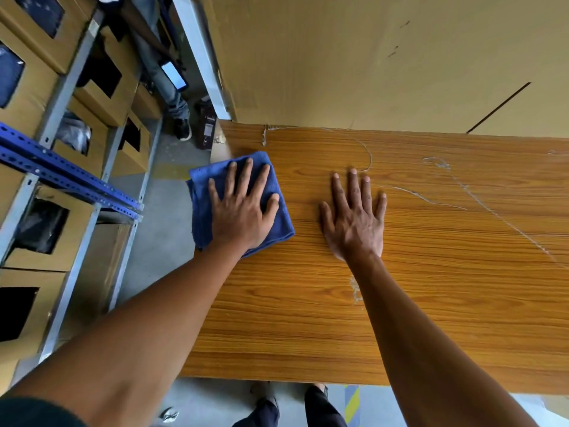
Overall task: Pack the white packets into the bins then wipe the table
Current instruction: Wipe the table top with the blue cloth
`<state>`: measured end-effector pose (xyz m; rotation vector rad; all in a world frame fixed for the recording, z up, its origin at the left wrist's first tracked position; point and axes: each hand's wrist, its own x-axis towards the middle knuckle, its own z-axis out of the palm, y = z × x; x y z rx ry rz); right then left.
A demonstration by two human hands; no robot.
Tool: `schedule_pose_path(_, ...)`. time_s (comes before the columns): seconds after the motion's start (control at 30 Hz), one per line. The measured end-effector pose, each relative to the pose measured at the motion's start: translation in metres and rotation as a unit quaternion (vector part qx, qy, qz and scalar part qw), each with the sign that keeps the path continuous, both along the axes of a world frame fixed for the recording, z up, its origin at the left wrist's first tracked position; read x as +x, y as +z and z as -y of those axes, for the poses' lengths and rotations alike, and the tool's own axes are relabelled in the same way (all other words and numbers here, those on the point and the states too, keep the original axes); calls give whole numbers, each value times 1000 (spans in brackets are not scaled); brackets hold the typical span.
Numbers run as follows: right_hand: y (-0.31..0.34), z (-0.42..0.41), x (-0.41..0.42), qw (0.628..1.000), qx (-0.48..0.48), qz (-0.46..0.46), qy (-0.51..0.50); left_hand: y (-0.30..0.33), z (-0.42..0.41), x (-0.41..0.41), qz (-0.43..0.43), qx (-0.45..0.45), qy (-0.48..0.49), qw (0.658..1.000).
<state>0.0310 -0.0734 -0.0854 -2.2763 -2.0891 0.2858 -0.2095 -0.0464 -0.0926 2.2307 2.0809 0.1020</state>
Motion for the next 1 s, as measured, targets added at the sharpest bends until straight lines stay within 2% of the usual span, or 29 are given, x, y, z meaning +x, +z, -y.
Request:
schedule_pose_path(0.23, -2, -4, 0, 1000, 7, 7, 4, 6, -94, -8, 31, -26, 70, 997)
schedule_pose_path(0.3, -2, -4, 2, 1000, 6, 6, 3, 4, -84, -7, 28, -23, 55, 998)
schedule_pose_path(0.43, -2, -3, 1, 1000, 7, 7, 3, 1, -9, -12, -1, 18, -8, 1000)
schedule_pose_path(0.53, -1, -2, 0, 1000, 6, 2, 1, 3, 12, -14, 5, 4, -30, 1000)
schedule_pose_path(0.73, -6, -3, 2, 1000, 12, 7, 7, 10, -84, -19, 8, -28, -7, 1000)
schedule_pose_path(0.8, -7, -5, 2, 1000, 13, 7, 6, 9, -94, -19, 8, -33, -7, 999)
schedule_pose_path(0.87, -8, -4, 1, 1000, 11, 9, 8, 7, -72, -17, 8, -27, -20, 999)
schedule_pose_path(1.0, -5, 2, 0, 1000, 3, 2, 3, 0, 26, -15, 0, 21, -59, 998)
